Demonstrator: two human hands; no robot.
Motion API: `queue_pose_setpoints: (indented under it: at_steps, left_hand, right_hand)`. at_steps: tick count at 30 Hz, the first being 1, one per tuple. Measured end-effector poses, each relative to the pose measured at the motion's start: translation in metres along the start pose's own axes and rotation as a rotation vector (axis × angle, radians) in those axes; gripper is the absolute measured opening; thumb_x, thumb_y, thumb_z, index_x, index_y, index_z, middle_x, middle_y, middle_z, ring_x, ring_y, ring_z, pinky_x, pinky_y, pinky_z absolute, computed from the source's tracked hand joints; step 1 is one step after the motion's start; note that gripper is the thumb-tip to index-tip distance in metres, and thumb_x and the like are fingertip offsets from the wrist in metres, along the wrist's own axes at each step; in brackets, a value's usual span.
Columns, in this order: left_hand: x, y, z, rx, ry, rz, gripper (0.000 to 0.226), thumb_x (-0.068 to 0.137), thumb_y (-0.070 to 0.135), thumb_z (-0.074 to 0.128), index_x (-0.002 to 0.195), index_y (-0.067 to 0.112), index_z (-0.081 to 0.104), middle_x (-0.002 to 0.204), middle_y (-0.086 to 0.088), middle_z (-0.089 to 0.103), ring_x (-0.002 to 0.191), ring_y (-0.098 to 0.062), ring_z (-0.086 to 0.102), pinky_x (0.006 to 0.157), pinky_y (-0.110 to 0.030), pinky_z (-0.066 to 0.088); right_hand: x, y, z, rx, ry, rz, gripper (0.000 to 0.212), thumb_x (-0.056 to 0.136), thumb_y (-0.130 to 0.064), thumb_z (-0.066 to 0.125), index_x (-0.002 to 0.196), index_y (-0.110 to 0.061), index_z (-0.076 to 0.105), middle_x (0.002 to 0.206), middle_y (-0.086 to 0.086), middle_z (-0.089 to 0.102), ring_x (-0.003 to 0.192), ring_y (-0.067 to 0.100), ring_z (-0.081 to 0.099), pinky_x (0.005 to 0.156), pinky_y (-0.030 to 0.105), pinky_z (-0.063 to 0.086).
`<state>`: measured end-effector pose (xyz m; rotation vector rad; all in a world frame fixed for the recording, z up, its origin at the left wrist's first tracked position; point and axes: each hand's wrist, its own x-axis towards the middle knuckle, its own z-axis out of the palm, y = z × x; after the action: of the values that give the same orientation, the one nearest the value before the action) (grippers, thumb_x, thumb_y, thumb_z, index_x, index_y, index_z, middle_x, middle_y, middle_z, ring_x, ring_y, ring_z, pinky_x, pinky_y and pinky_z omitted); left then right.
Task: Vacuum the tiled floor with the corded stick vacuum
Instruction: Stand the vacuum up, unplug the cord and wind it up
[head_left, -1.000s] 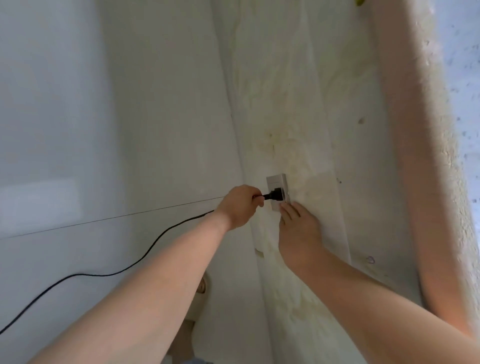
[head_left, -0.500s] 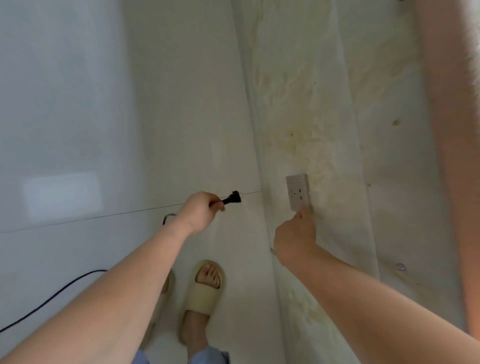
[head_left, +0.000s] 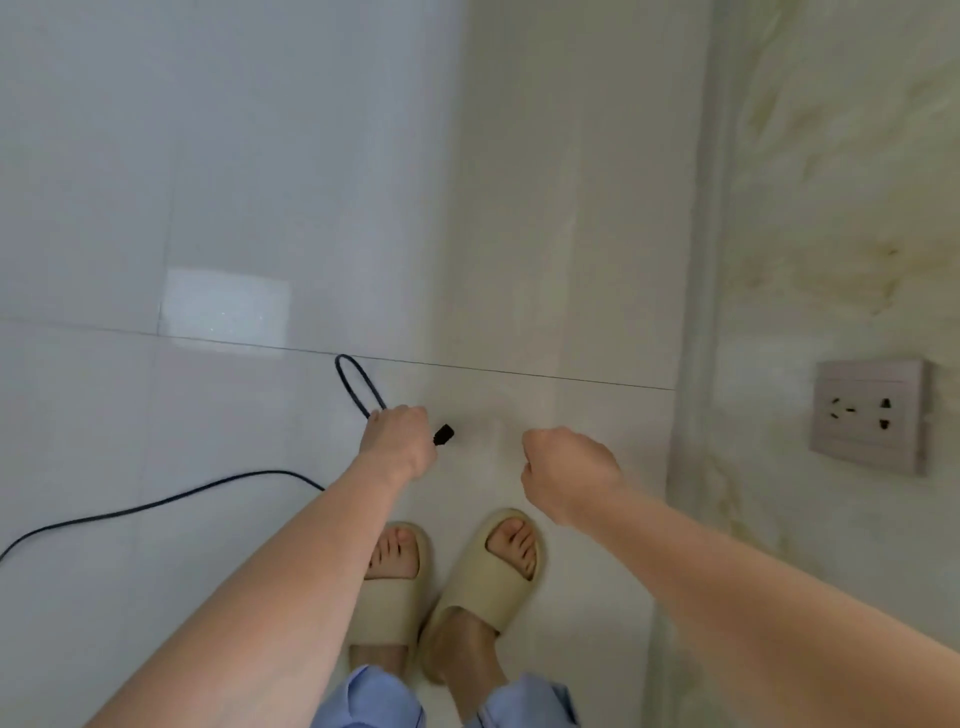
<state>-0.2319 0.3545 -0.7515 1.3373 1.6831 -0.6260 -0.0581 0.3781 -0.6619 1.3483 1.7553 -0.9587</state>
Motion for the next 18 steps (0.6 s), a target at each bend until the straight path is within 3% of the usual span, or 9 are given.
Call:
queue_pose_setpoints:
  at_steps: [5,9,13,18]
  left_hand:
    - [-0.058,-0.038,-0.025,-0.259,-0.049,0.022,0.027,0.098,0.017,0.041,0.12,0.012,0.055,0.124,-0.009,0.056,0.105,-0.023,0.053,0.091,-0.032,0.046]
    - [-0.152,-0.076,-0.072,-0.309,-0.071,0.0,0.02,0.095,0.011,0.043,0.106,0.012,0.06,0.109,-0.007,0.059,0.092,-0.022,0.053,0.08,-0.03,0.043]
    - [-0.26,-0.122,-0.12,-0.468,0.077,-0.107,0.023,0.096,0.015,0.043,0.112,0.012,0.06,0.112,-0.004,0.059,0.101,-0.023,0.057,0.083,-0.03,0.045]
    - [-0.403,-0.173,-0.15,-0.642,0.23,-0.172,0.029,0.099,0.025,0.042,0.121,0.015,0.057,0.125,-0.003,0.059,0.109,-0.022,0.056,0.089,-0.03,0.045]
  right_hand:
    - [-0.035,-0.051,-0.024,-0.09,-0.064,-0.054,0.008,0.095,-0.007,0.036,0.091,-0.013,0.04,0.085,0.005,0.045,0.078,0.026,0.047,0.05,0.026,0.029]
    - [-0.096,-0.092,-0.071,-0.197,-0.04,-0.099,0.015,0.094,-0.007,0.038,0.103,-0.012,0.05,0.082,0.003,0.047,0.076,0.026,0.05,0.05,0.025,0.032]
    - [-0.162,-0.146,-0.115,-0.32,-0.015,-0.178,0.021,0.092,-0.006,0.038,0.105,-0.009,0.054,0.1,0.01,0.058,0.076,0.026,0.05,0.061,0.026,0.038]
    - [-0.252,-0.225,-0.142,-0.444,0.008,-0.243,0.023,0.091,-0.008,0.037,0.107,-0.01,0.054,0.101,0.009,0.057,0.083,0.027,0.054,0.064,0.027,0.041]
